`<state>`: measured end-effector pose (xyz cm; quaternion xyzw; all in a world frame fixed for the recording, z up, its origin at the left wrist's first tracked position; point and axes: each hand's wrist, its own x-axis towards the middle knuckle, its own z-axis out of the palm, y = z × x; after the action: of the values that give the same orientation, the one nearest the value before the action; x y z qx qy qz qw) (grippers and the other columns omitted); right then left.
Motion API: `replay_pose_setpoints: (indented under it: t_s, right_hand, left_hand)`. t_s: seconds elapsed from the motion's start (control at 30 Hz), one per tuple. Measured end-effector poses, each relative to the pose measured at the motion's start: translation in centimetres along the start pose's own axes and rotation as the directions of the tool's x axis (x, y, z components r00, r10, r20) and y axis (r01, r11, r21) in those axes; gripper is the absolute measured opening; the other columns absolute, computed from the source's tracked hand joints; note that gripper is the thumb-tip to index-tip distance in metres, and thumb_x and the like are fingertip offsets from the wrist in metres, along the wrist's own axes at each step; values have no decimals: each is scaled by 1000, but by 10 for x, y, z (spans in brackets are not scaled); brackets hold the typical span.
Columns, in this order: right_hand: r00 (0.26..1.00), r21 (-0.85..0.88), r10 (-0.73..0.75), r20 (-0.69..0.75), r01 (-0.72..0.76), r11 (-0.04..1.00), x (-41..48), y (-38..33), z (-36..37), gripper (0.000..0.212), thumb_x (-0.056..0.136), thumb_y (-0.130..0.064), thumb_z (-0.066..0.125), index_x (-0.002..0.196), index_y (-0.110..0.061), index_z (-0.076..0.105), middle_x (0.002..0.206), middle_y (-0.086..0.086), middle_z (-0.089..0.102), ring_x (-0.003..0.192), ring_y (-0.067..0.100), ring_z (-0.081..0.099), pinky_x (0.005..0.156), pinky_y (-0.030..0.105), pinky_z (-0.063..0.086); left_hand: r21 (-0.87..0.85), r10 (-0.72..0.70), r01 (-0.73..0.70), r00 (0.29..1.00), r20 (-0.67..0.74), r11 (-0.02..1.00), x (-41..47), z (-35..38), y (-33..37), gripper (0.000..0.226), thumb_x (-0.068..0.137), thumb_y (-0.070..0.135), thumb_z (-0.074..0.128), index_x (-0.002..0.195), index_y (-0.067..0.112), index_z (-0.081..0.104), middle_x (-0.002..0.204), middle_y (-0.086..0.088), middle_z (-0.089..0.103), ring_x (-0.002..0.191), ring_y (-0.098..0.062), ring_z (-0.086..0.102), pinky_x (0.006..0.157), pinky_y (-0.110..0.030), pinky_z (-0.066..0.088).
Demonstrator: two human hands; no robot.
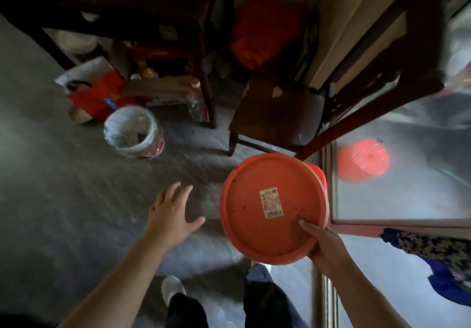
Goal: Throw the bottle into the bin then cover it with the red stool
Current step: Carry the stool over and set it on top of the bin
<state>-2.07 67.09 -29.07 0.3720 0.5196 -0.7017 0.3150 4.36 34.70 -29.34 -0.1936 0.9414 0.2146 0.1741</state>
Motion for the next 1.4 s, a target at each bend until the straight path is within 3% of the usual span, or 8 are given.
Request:
replay_pose_setpoints:
  t_s: [0.13, 0.33, 0.4, 0.57, 0.67, 0.87, 1.3, 1.4]
  right_hand:
    - [999, 11, -44, 7, 44, 999, -40, 29, 70, 32, 83, 4, 64, 113, -8, 61, 94, 13, 77, 97, 36, 65, 82, 55, 53]
    - [1000, -12, -12, -17, 12, 1000, -92, 83, 173, 57, 74, -4, 72, 128, -7, 50, 115, 23, 64, 100, 44, 60, 60, 54, 58]
    - [1000, -48, 1, -4, -1, 999, -109, 98, 203, 53, 78, -6, 72, 127, -6, 49, 118, 24, 62, 99, 46, 60, 59, 57, 57]
    - [1000, -135, 4, -4, -4, 991, -136, 119, 261, 62, 74, -10, 76, 130, -10, 49, 118, 24, 62, 107, 49, 57, 91, 72, 44]
    - [999, -91, -33, -9, 32, 995, -140, 121, 288, 53, 76, -3, 73, 125, -4, 53, 109, 22, 65, 101, 42, 61, 86, 60, 51]
    - [999, -76, -36, -1, 36, 996, -126, 119, 327, 55, 76, -1, 73, 126, -8, 51, 106, 19, 66, 96, 38, 62, 96, 61, 48]
    - [999, 20, 39, 35, -40, 999, -51, 95, 430, 42, 82, -1, 69, 118, -9, 48, 108, 21, 64, 94, 39, 63, 77, 55, 54]
    - [997, -10, 46, 56, -46, 999, -41, 83, 455, 30, 81, 0, 69, 105, -7, 53, 113, 23, 64, 103, 42, 62, 90, 59, 52]
  left_hand:
    - [-31, -19, 17, 997, -73, 999, -29, -48, -59, 83, 72, 51, 68, 143, 27, 34, 155, -5, 25, 138, -30, 30, 109, -49, 35]
    - [-73, -66, 60, 994, -84, 996, -70, -109, -161, 83, 75, 55, 64, 145, 28, 29, 157, -4, 19, 142, -27, 24, 113, -46, 31]
    - [-79, -87, 81, 993, -85, 994, -82, -128, -190, 81, 77, 55, 62, 145, 29, 27, 158, -4, 17, 142, -28, 22, 113, -45, 31]
    - [-90, -120, 110, 987, -106, 990, -99, -165, -241, 80, 79, 56, 60, 146, 29, 26, 159, -3, 16, 145, -26, 18, 111, -47, 32]
    - [-95, -127, 117, 987, -100, 989, -98, -177, -259, 81, 79, 57, 60, 146, 29, 25, 159, -3, 16, 145, -26, 17, 111, -48, 33]
    - [-89, -123, 116, 989, -82, 989, -79, -197, -280, 79, 80, 56, 59, 146, 29, 24, 159, -2, 15, 146, -26, 16, 113, -47, 31]
    - [11, -120, 121, 993, -7, 993, 34, -260, -325, 78, 80, 57, 59, 146, 30, 25, 158, 0, 14, 145, -25, 17, 111, -50, 35]
    - [19, -108, 109, 994, -24, 994, 56, -277, -333, 78, 80, 55, 60, 145, 29, 26, 158, -1, 15, 145, -25, 17, 112, -49, 33]
